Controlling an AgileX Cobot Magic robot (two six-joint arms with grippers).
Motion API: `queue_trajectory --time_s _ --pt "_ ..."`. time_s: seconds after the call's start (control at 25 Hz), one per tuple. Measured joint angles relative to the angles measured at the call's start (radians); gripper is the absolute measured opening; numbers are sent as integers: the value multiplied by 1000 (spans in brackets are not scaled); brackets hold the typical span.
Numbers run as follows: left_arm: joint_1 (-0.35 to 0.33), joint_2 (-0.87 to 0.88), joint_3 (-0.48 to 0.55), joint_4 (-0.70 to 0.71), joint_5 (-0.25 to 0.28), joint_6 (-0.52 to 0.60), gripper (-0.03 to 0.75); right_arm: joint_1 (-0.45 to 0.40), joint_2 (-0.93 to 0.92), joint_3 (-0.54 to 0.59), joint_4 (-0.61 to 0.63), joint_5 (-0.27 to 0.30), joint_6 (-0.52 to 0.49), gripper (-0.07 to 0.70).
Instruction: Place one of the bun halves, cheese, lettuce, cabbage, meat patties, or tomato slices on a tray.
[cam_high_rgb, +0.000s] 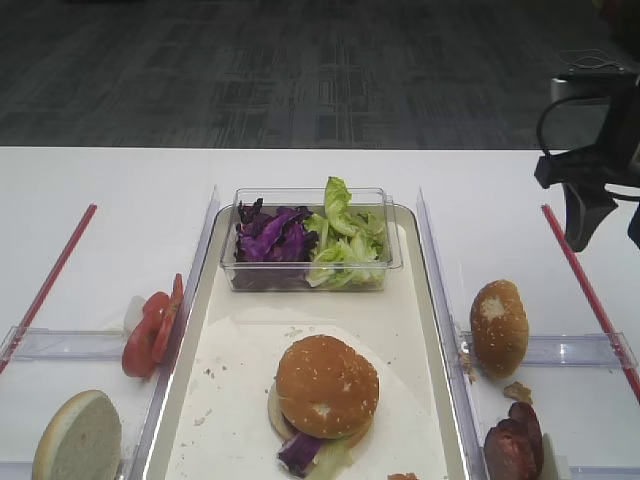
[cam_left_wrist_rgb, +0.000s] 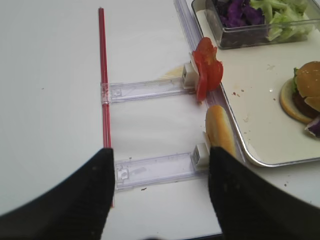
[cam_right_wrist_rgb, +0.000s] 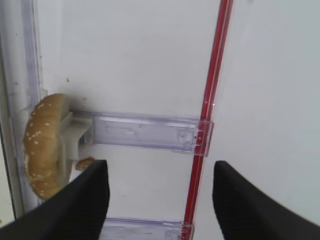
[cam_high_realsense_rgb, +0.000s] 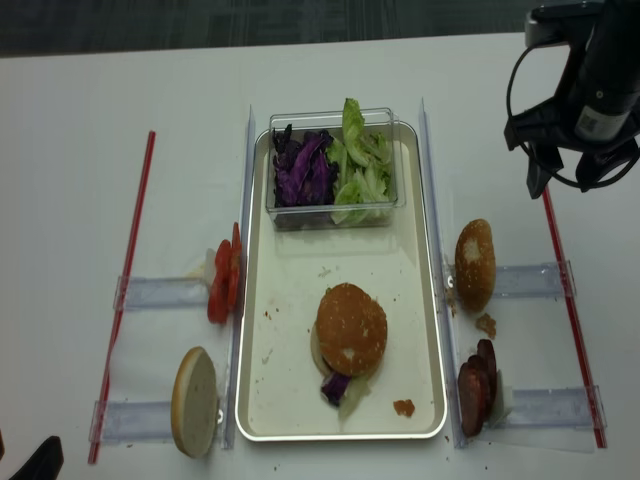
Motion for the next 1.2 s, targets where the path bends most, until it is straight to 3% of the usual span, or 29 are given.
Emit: queue_trajectory --time_s 0.64,1.2 --pt "0 0 0 0 0 0 396 -29 -7 0 -26 0 -4 469" --pt "0 0 0 0 0 0 396 -29 -226 0 2 12 -10 469"
